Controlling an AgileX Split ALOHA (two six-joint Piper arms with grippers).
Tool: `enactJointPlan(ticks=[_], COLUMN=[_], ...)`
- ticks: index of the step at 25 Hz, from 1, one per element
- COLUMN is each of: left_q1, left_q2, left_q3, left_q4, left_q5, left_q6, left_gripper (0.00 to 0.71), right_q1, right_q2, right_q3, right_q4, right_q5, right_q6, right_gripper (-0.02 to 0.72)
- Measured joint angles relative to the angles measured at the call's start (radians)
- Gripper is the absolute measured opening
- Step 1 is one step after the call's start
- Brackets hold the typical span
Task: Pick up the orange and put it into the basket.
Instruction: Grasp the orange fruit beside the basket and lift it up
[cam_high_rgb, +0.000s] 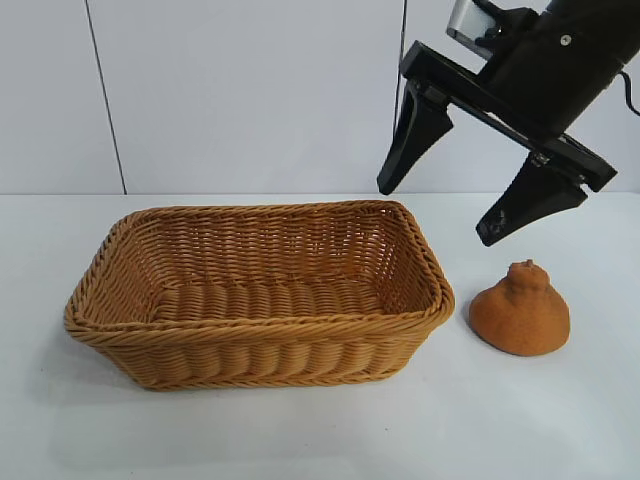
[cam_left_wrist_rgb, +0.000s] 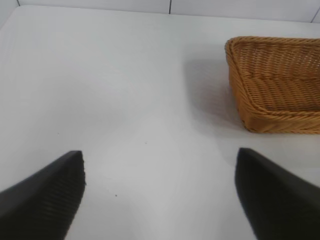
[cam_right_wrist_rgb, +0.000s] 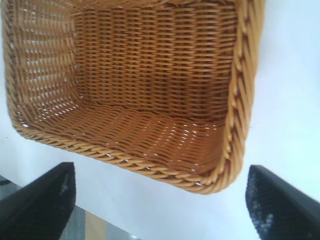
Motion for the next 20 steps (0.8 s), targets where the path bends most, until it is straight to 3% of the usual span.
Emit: enactJointPlan(ticks=[2, 5, 13, 20], left_q1=[0.000, 0.000, 0.000, 0.000], left_q2=[0.000, 0.000, 0.000, 0.000], left_q3=[0.000, 0.000, 0.000, 0.000], left_q4=[0.000, 0.000, 0.000, 0.000], left_q5=[0.000, 0.000, 0.000, 0.000], left_q6=[0.000, 0.000, 0.000, 0.000], left_gripper=[0.585, 0.585, 0.584, 0.585], right_q1=[0.000, -0.016, -0.154, -0.194], right_q2=[0.000, 0.000, 0.037, 0.166], right_q3=[-0.031, -0.050, -0.052, -0.052], right_q4=[-0.103, -0.160, -0.143, -0.131], right_q5=[0.034, 0.067, 0.081, 0.032], right_q6=[0.038, 0.052, 0.030, 0.024], right_gripper=[0.631, 0.631, 0.631, 0.631])
